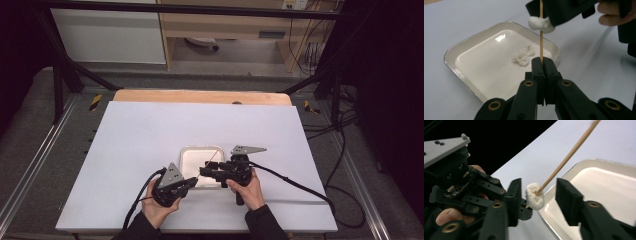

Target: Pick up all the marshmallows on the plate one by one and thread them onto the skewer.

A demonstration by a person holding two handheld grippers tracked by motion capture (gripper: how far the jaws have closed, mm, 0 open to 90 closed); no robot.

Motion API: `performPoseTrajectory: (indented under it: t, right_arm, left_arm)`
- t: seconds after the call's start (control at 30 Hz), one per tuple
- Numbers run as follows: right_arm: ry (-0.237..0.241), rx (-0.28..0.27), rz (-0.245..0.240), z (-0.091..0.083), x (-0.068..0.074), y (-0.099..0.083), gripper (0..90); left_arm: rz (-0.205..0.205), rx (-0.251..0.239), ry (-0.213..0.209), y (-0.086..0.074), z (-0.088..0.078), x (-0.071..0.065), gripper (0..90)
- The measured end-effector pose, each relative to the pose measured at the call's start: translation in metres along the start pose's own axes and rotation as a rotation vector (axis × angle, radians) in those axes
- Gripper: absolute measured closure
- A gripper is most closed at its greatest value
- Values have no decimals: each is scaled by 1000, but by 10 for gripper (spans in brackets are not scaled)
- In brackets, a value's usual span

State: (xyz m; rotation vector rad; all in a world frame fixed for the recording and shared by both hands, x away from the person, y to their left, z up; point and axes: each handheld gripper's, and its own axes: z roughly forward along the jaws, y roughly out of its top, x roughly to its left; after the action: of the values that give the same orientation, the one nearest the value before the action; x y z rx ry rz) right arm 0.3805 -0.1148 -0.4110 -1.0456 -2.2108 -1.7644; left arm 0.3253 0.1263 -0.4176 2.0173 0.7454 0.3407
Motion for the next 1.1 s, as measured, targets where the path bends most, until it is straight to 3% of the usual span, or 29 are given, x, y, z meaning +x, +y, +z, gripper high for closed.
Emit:
performPoseTrajectory:
  t: [0.2,0.37,0.5,0.67,0.93,1.1]
  right_arm:
    - [-99,-21,-66,-11,0,6,286]
    - [-176,28,-120,-15,-7,5,142]
    - [-230,76,-162,-13,-12,4,103]
    - [-276,142,-208,-9,-17,1,98]
    - [-282,207,-261,-3,-26,1,187]
    - [-305,277,-305,6,-31,-1,246]
  left_arm:
    - [-21,6,8,-3,-6,8,887]
    - [-29,16,15,-5,-12,15,886]
    - [-27,24,16,-6,-16,18,885]
    - [-24,33,23,-8,-18,21,885]
    - [-27,46,25,-9,-20,25,885]
    - [-30,50,22,-10,-20,27,885]
